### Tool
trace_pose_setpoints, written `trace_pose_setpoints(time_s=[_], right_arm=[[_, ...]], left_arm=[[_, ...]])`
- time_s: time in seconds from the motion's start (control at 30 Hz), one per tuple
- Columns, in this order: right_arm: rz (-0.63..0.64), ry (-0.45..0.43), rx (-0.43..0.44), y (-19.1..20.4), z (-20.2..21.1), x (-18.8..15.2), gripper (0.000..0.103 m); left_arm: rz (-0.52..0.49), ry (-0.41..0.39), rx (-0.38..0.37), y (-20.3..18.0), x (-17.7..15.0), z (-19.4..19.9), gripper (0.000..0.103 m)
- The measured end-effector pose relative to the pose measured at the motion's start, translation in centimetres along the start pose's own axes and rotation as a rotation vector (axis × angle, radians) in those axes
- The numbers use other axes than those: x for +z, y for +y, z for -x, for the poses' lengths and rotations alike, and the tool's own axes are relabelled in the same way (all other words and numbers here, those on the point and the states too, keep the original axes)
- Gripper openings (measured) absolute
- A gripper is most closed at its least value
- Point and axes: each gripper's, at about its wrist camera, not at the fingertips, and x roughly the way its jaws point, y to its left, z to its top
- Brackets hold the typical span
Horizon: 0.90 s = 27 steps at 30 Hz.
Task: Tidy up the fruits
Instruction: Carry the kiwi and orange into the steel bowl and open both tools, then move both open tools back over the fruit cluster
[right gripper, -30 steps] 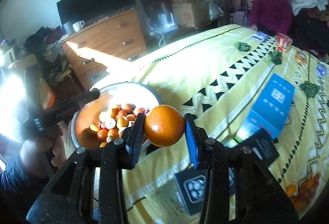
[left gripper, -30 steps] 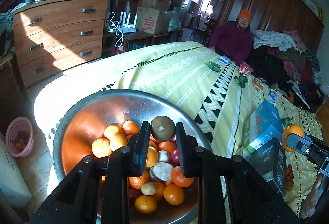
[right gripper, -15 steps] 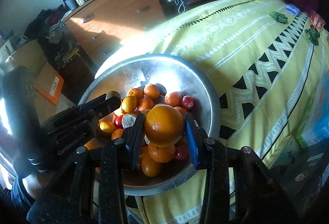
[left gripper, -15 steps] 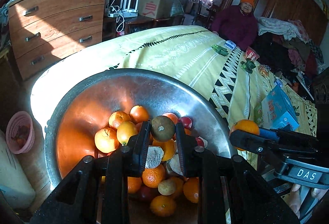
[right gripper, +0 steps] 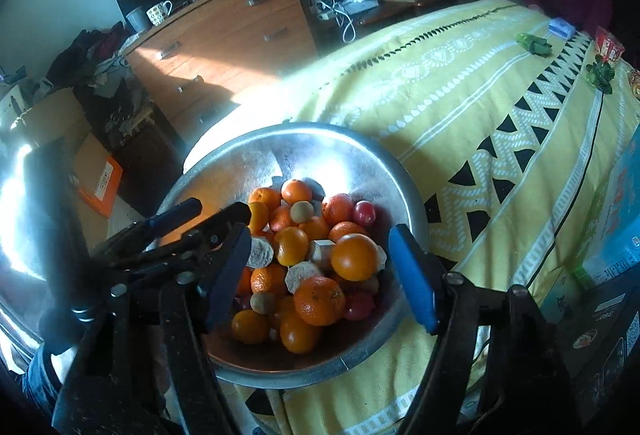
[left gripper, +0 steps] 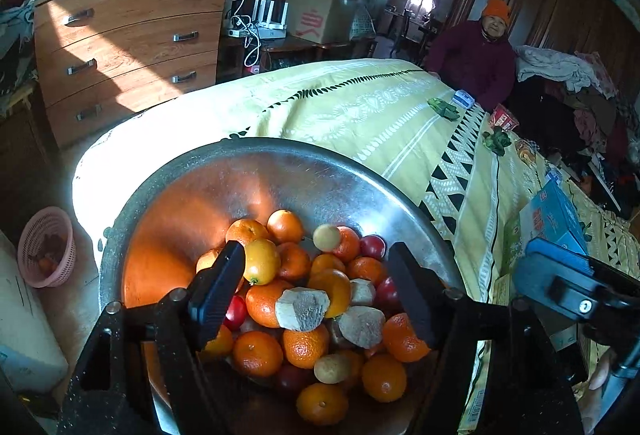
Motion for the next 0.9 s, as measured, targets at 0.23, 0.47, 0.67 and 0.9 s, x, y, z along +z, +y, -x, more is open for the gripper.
trace_pose_setpoints(time_s=[0.23, 0.47, 0.67, 0.9], right_arm=[[-0.016, -0.105, -0.027, -0.7, 7.3, -6.3, 0.072], [-0.102, -0.088, -0.155, -4.6, 13.7, -16.3, 0.072], [-0.302, -0.042, -0.289, -10.7, 17.1, -23.7, 0.072], [-0.449, -0.068, -0.38, -15.1, 21.9, -29.5, 0.072]], left_arm=[[-0.029, -0.066, -0.041, -2.4, -0.6, 2.6, 0.075], [-0.092, -0.177, -0.25, -10.1, -1.6, 7.1, 0.077], [-0.313, -0.153, -0.532, -22.6, -5.6, 10.2, 0.081], [-0.597, 0.161, -0.674, -36.3, -17.2, 5.6, 0.085]])
